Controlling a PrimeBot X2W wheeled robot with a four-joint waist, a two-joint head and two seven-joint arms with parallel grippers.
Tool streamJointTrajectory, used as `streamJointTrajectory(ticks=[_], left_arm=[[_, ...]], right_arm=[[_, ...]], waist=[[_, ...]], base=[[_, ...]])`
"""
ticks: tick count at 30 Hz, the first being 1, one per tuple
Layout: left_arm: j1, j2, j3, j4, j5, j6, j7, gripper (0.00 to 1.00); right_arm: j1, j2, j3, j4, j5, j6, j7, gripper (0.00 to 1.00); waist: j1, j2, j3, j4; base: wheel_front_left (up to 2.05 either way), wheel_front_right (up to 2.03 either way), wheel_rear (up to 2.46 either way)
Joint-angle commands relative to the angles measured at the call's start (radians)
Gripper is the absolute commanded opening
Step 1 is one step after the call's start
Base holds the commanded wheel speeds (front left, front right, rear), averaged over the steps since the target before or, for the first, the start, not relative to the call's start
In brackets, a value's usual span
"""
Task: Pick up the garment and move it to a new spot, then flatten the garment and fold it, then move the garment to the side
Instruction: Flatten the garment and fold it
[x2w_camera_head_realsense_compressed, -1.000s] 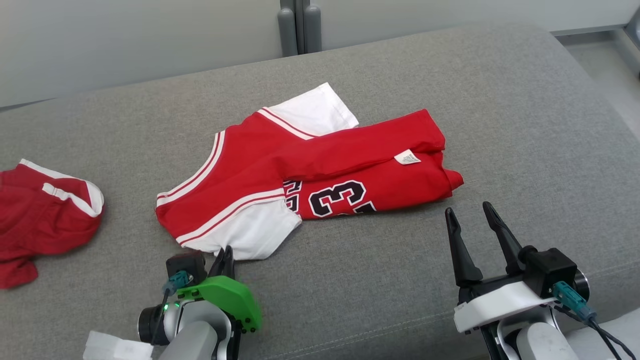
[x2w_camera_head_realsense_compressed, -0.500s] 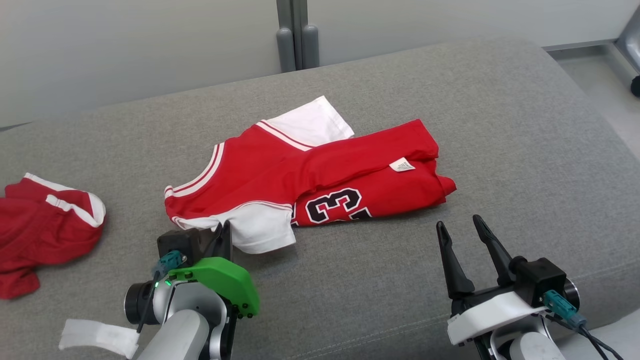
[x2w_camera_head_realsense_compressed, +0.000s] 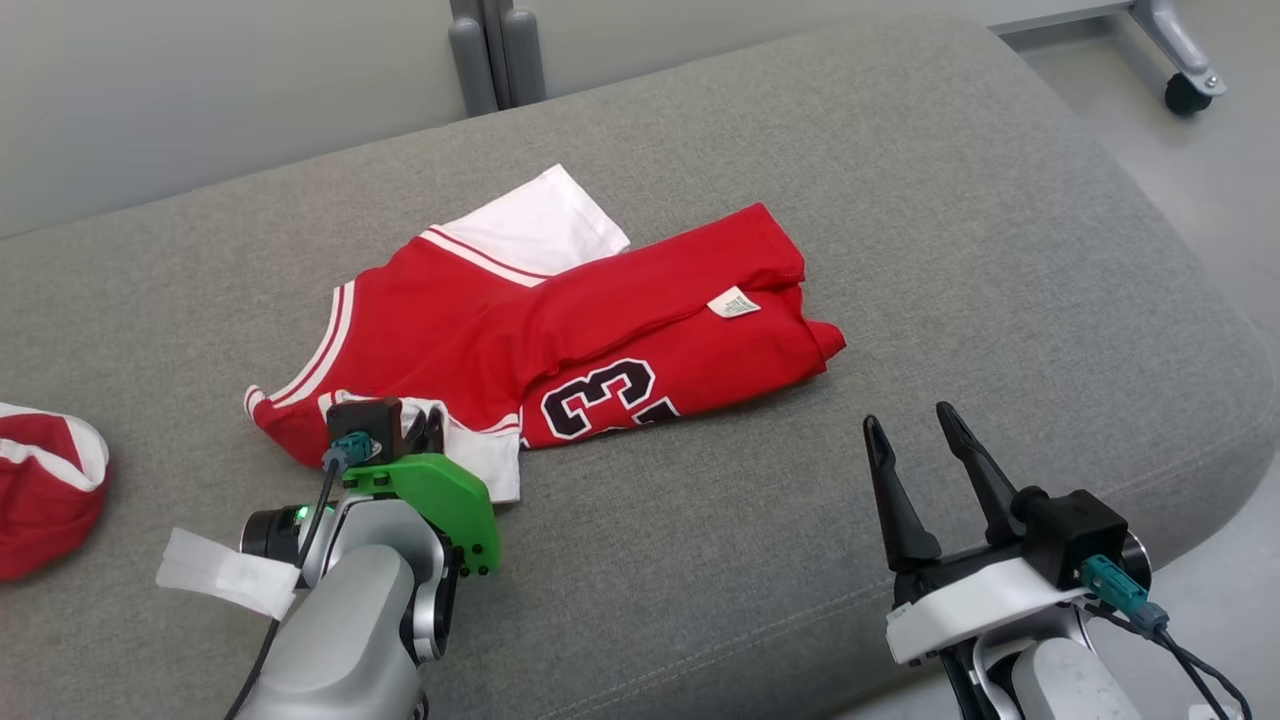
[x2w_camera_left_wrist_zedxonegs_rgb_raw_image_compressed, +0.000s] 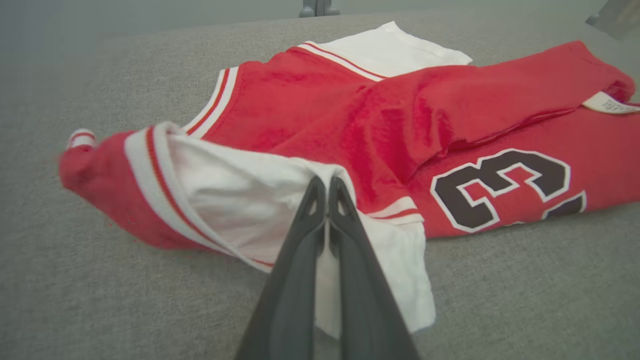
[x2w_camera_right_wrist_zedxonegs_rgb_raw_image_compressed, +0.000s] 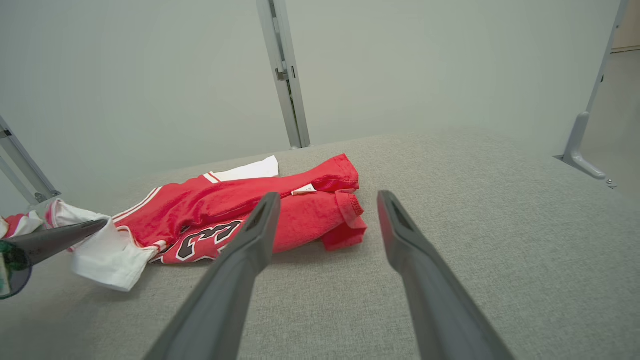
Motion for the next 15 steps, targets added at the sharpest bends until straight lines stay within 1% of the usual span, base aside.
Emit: streamJointTrajectory(ticks=[1,2,3,4,5,8,11,14,15], left_arm=[[-0.016,-0.002,0.002,0.026,0.005,-0.011,-0.017,0.20],[-0.030,-0.008,0.003,0.056,0.002,-0.025,-0.040,0.27],[-0.045,-0.015,0.003,0.082,-0.001,-0.046,-0.066,0.45],[-0.060,-0.020,0.003,0.106,-0.003,-0.066,-0.095,0.91],[-0.073,-0.025,0.004,0.128,-0.002,-0.079,-0.128,1.00],[-0.099,-0.039,0.007,0.179,0.005,-0.102,-0.182,1.00],[-0.119,-0.051,0.012,0.176,0.011,-0.123,-0.207,1.00],[-0.109,-0.051,0.031,0.119,0.024,-0.130,-0.216,1.00],[-0.073,-0.038,0.058,0.032,0.050,-0.114,-0.215,1.00]], right_arm=[[-0.016,-0.001,0.001,-0.002,0.008,0.000,-0.004,1.00],[-0.017,-0.001,0.001,-0.003,0.008,0.000,-0.004,1.00],[-0.017,-0.001,0.002,-0.002,0.007,0.000,-0.004,1.00],[-0.020,-0.001,0.004,-0.003,0.007,0.000,-0.004,1.00],[-0.022,-0.001,0.005,-0.002,0.008,0.000,-0.004,1.00],[-0.024,-0.001,0.005,0.000,0.009,0.000,-0.004,1.00],[-0.016,-0.001,-0.001,0.000,0.004,0.000,-0.004,1.00],[-0.004,-0.001,-0.009,0.000,0.001,0.000,-0.004,1.00],[0.001,-0.001,-0.011,-0.002,0.003,0.000,-0.004,1.00]], waist=[[0.0000,0.0000,0.023,-0.018],[0.0000,0.0000,0.029,-0.018],[0.0000,0.0000,0.033,-0.017],[0.0000,0.0000,0.038,-0.016],[0.0000,0.0000,0.041,-0.014],[0.0000,0.0000,0.045,0.001],[0.0000,0.0000,0.041,0.026],[0.0000,0.0000,0.032,0.053],[0.0000,0.0000,0.025,0.071]], base=[[0.00,0.00,0.00],[0.00,0.00,0.00],[0.00,0.00,0.00],[0.00,0.00,0.00],[0.00,0.00,0.00],[0.00,0.00,0.00],[0.00,0.00,0.00],[0.00,0.00,0.00],[0.00,0.00,0.00]])
